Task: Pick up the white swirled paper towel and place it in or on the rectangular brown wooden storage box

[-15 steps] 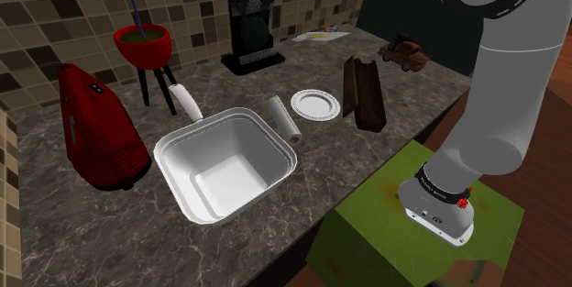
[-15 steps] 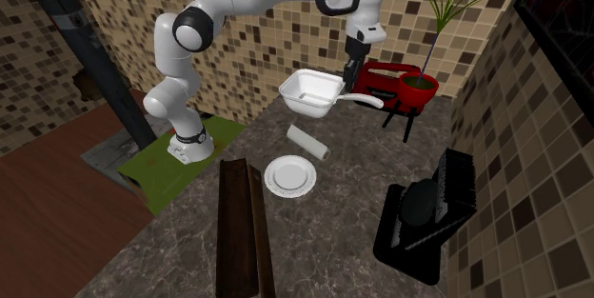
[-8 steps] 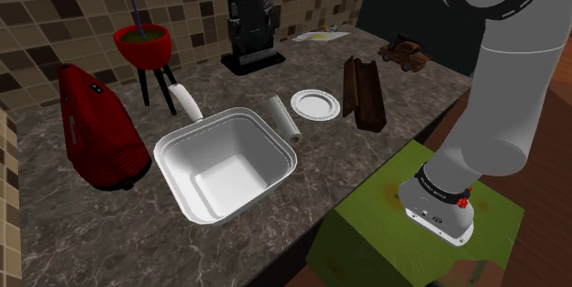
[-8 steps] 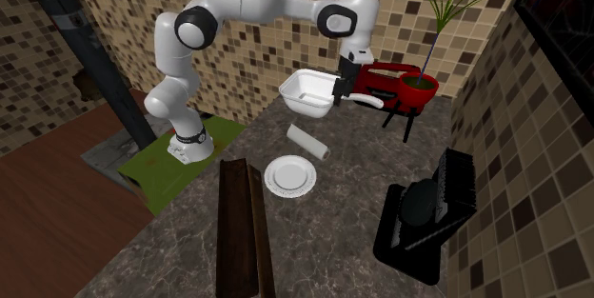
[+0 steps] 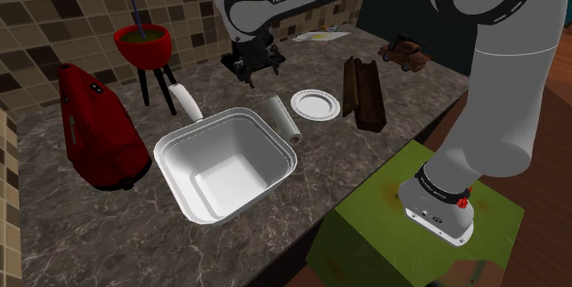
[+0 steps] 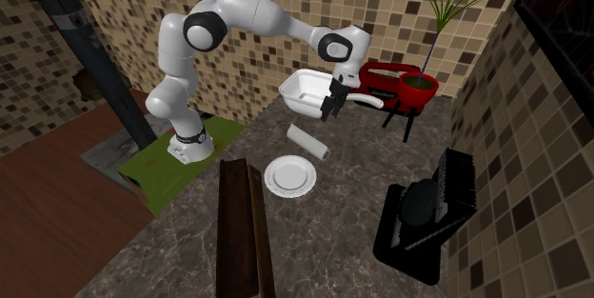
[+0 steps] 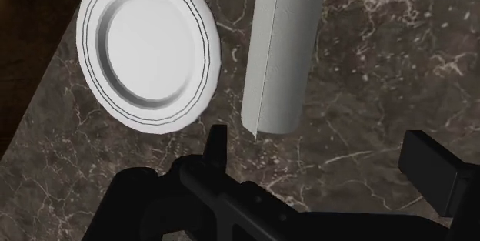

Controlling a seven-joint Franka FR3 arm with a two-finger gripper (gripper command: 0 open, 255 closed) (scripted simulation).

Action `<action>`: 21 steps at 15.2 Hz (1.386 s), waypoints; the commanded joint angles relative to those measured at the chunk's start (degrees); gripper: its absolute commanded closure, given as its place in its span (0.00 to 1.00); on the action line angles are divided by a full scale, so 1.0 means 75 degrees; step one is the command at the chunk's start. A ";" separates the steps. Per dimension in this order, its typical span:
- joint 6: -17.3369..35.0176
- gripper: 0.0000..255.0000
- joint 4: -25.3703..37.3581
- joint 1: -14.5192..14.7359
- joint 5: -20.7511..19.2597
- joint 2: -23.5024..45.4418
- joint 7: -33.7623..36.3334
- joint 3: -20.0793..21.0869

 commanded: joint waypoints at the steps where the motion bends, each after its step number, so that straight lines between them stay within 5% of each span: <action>1: 0.0083 0.00 -0.0261 0.0091 -0.0136 0.0154 0.0354 -0.0056; 6: 0.0205 0.00 -0.0777 0.0335 -0.0364 0.0550 0.1184 -0.0165; 21: 0.0947 0.00 -0.1493 0.0214 -0.0466 0.0572 0.1266 -0.0232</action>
